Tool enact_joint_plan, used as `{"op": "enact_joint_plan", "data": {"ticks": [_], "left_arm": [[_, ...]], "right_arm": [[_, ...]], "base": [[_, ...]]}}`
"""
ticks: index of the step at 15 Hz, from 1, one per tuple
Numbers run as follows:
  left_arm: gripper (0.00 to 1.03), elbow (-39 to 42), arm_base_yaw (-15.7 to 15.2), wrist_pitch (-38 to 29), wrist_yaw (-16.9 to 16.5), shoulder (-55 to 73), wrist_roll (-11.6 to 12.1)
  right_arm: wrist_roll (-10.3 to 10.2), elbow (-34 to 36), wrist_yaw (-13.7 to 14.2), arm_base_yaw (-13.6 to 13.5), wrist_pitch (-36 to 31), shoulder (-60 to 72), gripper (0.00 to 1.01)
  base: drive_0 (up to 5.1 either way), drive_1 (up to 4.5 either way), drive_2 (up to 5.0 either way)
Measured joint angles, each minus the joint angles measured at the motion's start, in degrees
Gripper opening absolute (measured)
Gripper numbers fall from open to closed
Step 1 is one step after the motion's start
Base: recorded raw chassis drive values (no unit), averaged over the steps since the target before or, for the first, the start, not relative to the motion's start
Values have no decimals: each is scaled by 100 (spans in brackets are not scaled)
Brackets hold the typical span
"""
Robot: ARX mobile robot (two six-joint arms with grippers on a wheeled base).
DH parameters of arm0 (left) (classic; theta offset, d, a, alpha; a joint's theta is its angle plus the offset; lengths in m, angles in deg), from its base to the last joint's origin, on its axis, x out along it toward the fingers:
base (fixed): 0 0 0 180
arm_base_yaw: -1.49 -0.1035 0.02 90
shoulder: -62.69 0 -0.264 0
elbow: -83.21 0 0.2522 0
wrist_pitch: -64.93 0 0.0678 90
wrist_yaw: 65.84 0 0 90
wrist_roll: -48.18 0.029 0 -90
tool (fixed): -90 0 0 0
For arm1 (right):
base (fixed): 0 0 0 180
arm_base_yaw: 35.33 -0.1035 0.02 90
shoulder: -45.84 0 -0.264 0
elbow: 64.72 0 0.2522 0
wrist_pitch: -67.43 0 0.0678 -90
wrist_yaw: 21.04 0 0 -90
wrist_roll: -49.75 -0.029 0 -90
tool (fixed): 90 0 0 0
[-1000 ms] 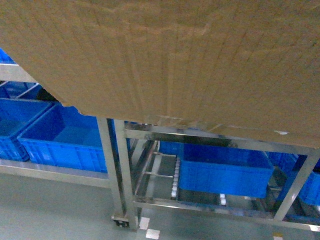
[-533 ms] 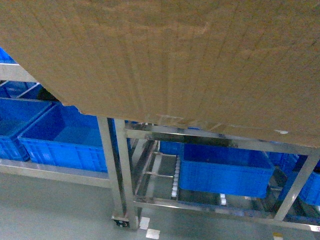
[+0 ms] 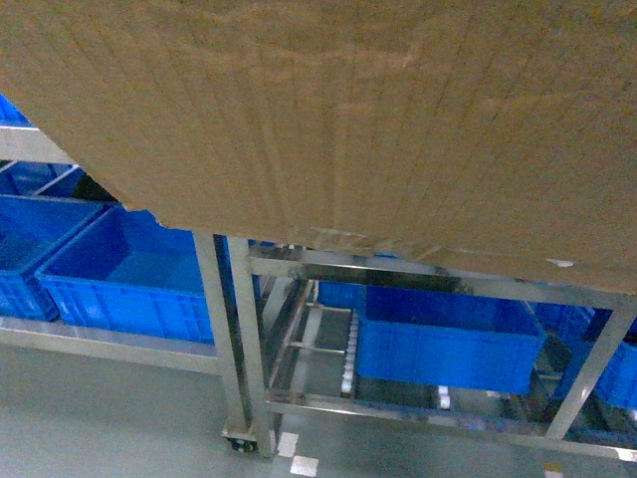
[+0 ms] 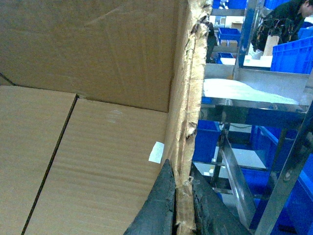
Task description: Sort boxes to right shelf from conveyor
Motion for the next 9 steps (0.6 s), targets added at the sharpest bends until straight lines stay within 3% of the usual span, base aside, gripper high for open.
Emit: {"op": "enact_joint_plan", "data": {"ticks": [9], "left_arm": [[4, 0, 0, -2, -4, -2, 2]], "right_arm": [[0, 0, 0, 0, 0, -7, 3]], "base": [[-4, -4, -4]]}}
